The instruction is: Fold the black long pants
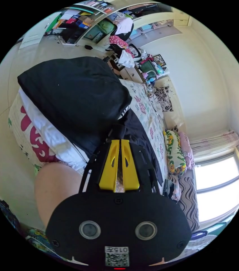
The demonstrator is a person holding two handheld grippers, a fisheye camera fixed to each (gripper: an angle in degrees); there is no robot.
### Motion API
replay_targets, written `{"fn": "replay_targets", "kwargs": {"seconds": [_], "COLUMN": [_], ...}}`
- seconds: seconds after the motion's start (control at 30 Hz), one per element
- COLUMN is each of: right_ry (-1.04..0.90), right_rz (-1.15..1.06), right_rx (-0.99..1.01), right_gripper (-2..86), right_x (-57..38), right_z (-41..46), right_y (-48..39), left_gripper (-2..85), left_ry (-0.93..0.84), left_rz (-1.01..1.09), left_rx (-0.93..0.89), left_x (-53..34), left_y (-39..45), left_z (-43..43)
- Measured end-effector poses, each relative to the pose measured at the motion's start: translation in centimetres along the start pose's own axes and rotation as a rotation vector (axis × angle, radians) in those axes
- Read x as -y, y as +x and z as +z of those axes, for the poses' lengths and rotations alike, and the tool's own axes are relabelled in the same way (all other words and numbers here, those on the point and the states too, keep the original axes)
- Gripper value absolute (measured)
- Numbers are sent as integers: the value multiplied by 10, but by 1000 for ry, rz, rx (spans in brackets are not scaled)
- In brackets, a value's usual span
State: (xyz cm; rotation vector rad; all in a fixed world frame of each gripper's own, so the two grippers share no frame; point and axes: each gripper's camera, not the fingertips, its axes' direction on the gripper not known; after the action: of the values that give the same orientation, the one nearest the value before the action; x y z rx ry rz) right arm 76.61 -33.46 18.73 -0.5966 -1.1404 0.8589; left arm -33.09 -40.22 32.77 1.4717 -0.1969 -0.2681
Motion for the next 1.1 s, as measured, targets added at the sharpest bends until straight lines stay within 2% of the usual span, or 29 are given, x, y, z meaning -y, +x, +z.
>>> {"fn": "replay_targets", "kwargs": {"seconds": [0.07, 0.13, 0.2, 0.27, 0.4, 0.5, 0.53, 0.6, 0.67, 0.7, 0.77, 0.83, 0.93, 1.0, 1.07, 1.1], "right_ry": [-10, -64, -58, -13, 12, 116, 168, 210, 218, 203, 52, -89, -238, -311, -391, -374], "right_rz": [12, 126, 190, 137, 59, -34, -128, -265, -435, -467, -583, -670, -752, -750, -690, -680], "right_rx": [-144, -212, -101, 41, 113, 183, 192, 140, -57, -130, -425, -610, -804, -831, -816, -832], "right_gripper": [-1, -1, -2, -3, -5, -5, -5, -5, -5, -5, -6, -6, -6, -6, -6, -6], "right_x": [-14, -23, -39, -67, -112, -154, -173, -203, -245, -255, -283, -300, -322, -329, -336, -338], "right_z": [2, 8, 6, -1, -7, -9, -10, -7, 11, 20, 72, 122, 202, 243, 286, 292], "right_y": [8, 38, 65, 82, 100, 102, 89, 60, 18, 9, -14, -17, -6, 4, 21, 23], "left_gripper": [-6, -6, -7, -8, -9, -9, -9, -9, -9, -9, -9, -9, -9, -8, -8, -8], "left_ry": [-2, -18, -37, -13, 31, -13, -21, -20, -86, -117, -264, -326, -417, -512, -705, -688], "left_rz": [4, -20, -56, -45, 26, 54, 101, 257, 482, 531, 660, 732, 780, 755, 677, 678], "left_rx": [18, 32, 32, 34, -4, -47, -22, 31, 139, 170, 274, 330, 418, 419, 418, 422], "left_x": [-10, -16, -24, -36, -55, -73, -83, -102, -131, -138, -166, -187, -209, -217, -228, -229], "left_y": [-3, -10, -19, -23, -25, -29, -22, 1, 39, 47, 72, 83, 93, 88, 70, 69], "left_z": [4, 10, 15, 11, -4, -1, 0, 1, 15, 21, 54, 78, 123, 156, 202, 204]}}
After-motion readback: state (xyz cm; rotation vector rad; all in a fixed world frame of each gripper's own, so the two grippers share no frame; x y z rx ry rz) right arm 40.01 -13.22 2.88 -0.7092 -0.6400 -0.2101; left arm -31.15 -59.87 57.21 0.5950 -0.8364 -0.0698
